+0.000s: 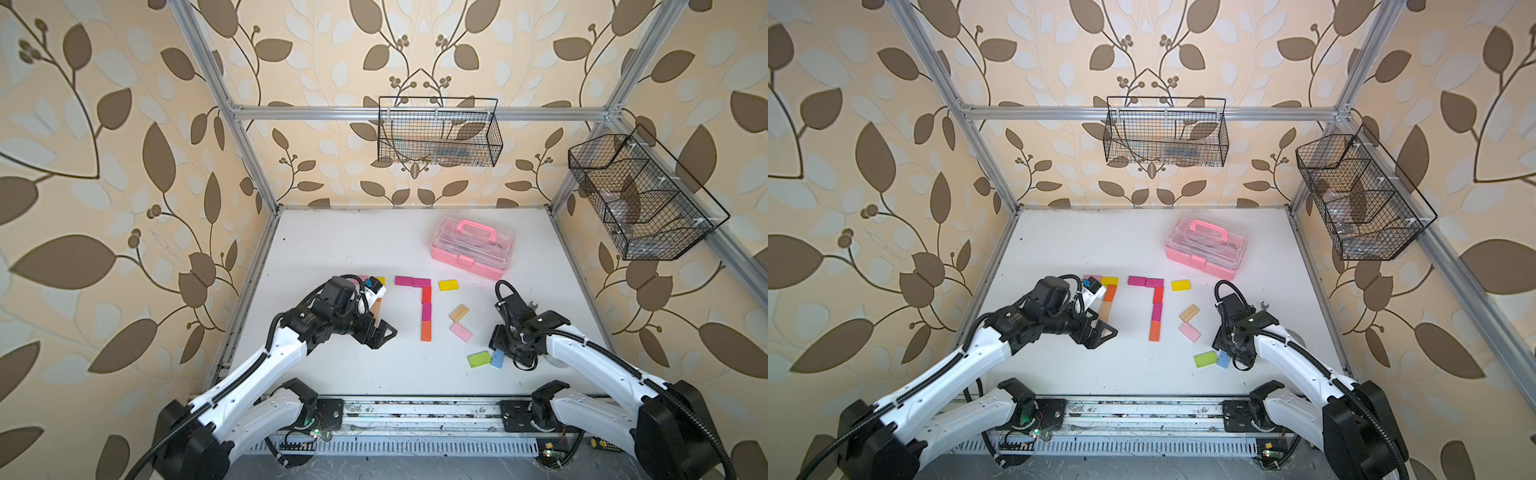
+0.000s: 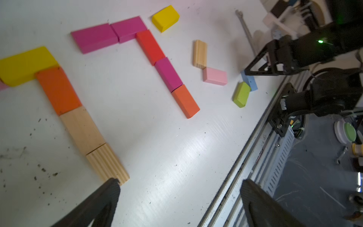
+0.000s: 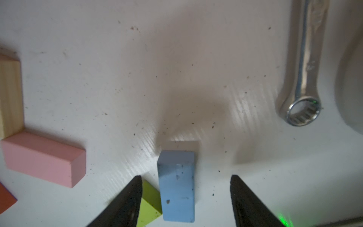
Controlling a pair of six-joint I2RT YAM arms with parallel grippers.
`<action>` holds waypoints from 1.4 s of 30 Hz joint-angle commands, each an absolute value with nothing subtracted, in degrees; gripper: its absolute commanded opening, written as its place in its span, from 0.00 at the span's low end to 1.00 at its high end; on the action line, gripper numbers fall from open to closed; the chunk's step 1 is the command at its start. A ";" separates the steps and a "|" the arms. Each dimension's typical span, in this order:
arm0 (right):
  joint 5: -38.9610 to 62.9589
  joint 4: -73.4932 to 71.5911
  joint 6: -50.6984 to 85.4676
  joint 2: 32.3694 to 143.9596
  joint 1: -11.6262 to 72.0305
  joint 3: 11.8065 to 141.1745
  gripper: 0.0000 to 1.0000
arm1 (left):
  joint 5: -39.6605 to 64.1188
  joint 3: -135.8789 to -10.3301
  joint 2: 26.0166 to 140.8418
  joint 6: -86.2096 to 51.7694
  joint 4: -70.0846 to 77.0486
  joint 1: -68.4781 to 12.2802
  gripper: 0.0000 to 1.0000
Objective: Assemble the number 7 with building blocks
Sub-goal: Pick up the building block from the center of the board.
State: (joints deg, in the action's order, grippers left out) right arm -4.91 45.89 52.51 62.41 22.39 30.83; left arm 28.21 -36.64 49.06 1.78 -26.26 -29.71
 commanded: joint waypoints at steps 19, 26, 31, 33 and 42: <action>-4.13 43.32 53.52 67.23 24.60 29.68 0.47 | 32.92 -45.06 75.27 28.25 -4.75 -37.55 0.99; -5.74 44.24 52.64 67.41 24.62 30.05 0.31 | 31.20 -48.41 76.58 27.76 -9.70 -38.06 0.99; -5.02 43.47 51.19 67.55 23.44 30.12 0.14 | 30.94 -48.60 76.83 26.33 -8.90 -38.06 0.99; -4.47 42.94 50.27 67.78 22.80 30.46 0.11 | 30.64 -48.64 77.23 26.11 -8.75 -38.06 0.99; -14.32 44.54 30.54 63.23 21.48 45.14 0.00 | 30.43 -50.88 79.88 23.54 -5.06 -38.00 0.99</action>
